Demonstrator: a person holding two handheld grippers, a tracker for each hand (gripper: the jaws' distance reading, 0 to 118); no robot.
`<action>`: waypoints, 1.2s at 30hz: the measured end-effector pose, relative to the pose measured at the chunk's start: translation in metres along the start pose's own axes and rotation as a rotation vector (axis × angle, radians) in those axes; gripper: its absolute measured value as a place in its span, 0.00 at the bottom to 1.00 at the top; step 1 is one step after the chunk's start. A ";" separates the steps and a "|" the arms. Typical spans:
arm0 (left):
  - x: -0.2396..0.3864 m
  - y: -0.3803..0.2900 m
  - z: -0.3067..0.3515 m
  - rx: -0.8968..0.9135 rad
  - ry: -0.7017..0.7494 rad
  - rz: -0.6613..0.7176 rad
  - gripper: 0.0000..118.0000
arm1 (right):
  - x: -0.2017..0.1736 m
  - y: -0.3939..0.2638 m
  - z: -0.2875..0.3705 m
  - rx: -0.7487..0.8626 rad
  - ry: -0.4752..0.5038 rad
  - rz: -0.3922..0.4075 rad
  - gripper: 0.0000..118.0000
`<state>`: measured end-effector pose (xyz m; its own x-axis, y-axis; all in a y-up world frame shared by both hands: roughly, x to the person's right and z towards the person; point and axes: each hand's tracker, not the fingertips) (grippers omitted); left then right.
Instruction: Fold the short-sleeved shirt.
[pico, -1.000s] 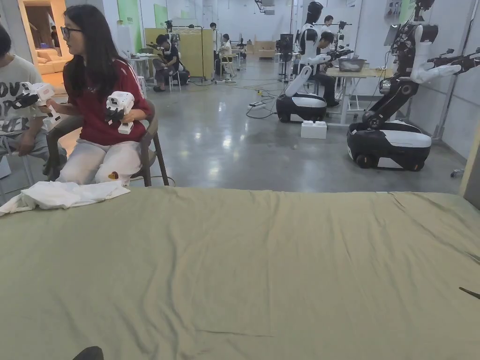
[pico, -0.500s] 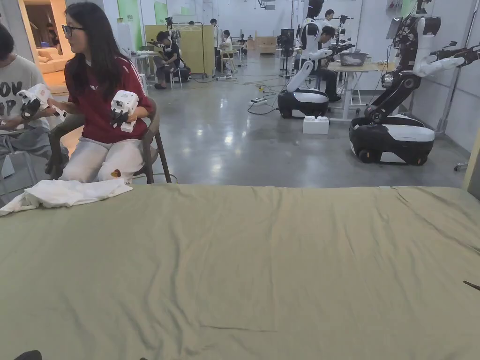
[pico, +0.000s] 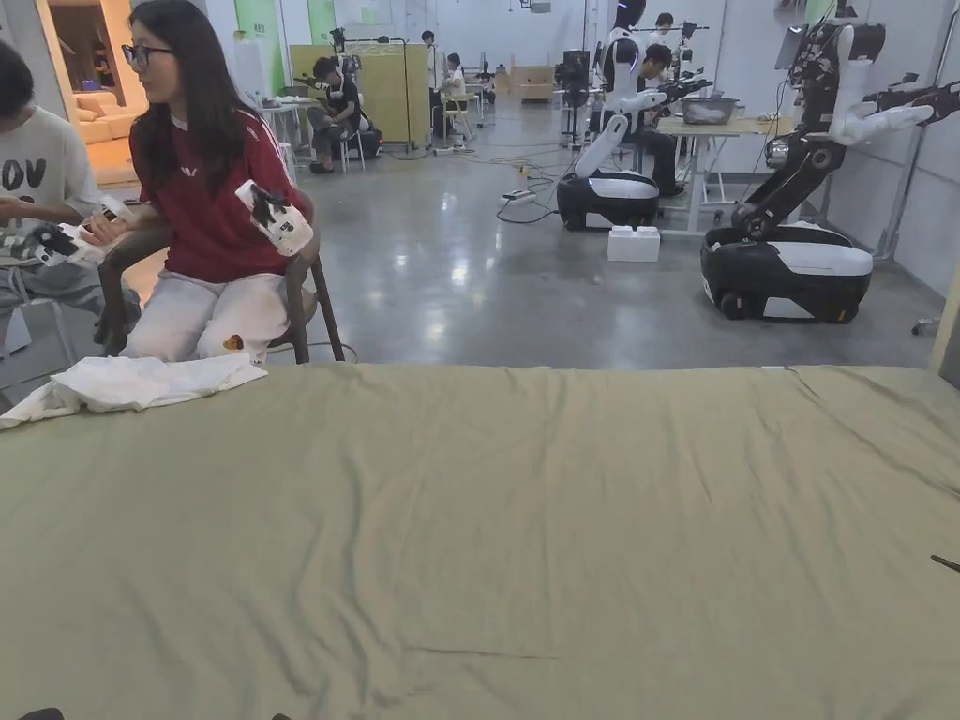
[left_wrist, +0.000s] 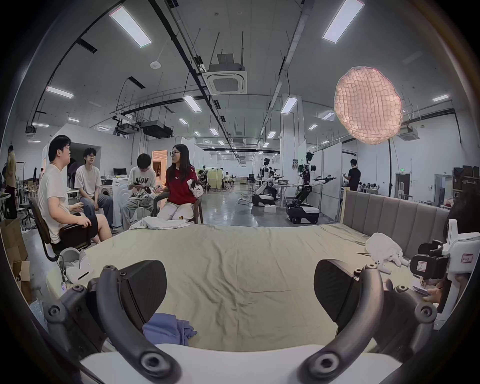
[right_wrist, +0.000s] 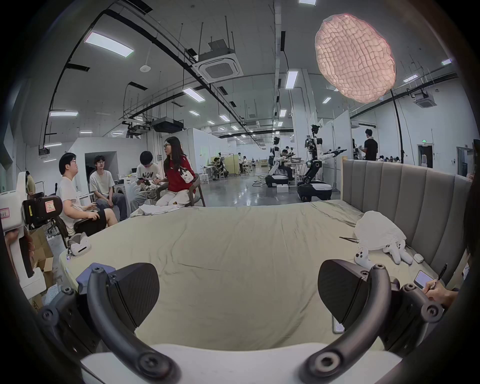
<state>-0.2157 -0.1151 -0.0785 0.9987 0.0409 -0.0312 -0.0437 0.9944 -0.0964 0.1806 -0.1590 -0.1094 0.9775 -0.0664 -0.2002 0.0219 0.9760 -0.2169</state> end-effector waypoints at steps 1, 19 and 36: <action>0.000 0.000 0.000 -0.003 0.004 0.001 0.97 | 0.000 0.000 0.000 -0.003 -0.002 -0.002 1.00; 0.003 -0.001 -0.004 -0.038 -0.021 0.051 0.97 | -0.033 0.027 -0.017 -0.234 -0.244 -0.122 1.00; -0.001 0.000 0.000 -0.040 -0.013 0.048 0.97 | -0.029 0.030 -0.016 -0.201 -0.211 -0.177 1.00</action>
<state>-0.2171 -0.1147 -0.0781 0.9957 0.0898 -0.0240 -0.0922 0.9866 -0.1347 0.1497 -0.1314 -0.1253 0.9845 -0.1663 0.0548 0.1739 0.8912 -0.4189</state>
